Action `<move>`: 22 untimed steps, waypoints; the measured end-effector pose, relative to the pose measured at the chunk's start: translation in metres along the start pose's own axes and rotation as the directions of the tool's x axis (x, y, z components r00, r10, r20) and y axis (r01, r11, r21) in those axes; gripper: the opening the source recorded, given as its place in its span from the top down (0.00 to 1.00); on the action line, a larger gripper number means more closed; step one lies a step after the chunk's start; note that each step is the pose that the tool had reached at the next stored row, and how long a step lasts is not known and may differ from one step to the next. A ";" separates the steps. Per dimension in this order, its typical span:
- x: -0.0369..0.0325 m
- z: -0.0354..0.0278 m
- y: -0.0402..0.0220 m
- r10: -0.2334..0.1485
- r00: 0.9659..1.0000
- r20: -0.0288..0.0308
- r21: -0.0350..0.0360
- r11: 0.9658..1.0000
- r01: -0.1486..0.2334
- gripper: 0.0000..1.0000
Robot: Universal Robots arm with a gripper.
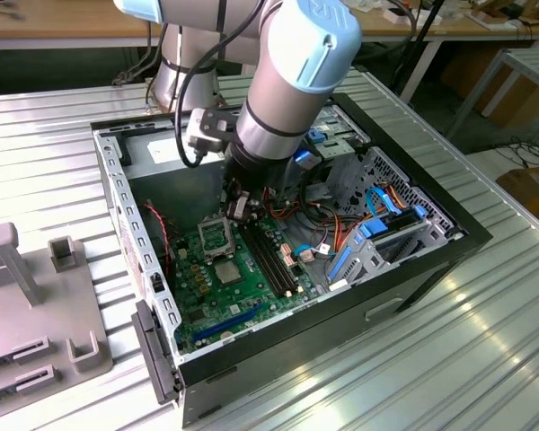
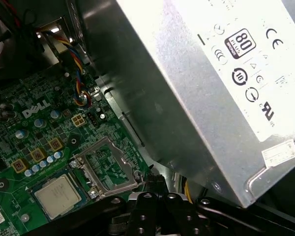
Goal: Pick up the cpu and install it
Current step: 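Close the cpu cover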
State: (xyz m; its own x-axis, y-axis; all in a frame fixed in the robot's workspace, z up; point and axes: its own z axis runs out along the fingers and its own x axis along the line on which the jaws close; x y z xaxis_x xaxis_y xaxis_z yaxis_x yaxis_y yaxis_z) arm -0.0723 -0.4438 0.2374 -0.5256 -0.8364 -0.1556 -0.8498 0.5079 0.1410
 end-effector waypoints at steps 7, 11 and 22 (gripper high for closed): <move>0.0001 -0.0040 0.0007 -0.003 1.000 -0.001 0.000 1.000 0.003 0.89; 0.0010 -0.0063 0.0009 -0.008 1.000 -0.002 -0.001 1.000 0.008 0.89; 0.0029 -0.0096 0.0005 -0.024 1.000 -0.009 -0.001 1.000 0.024 0.89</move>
State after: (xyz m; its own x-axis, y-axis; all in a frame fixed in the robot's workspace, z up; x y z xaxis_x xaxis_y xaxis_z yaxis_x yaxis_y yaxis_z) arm -0.0738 -0.4479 0.2465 -0.5050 -0.8499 -0.1504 -0.8620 0.4878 0.1378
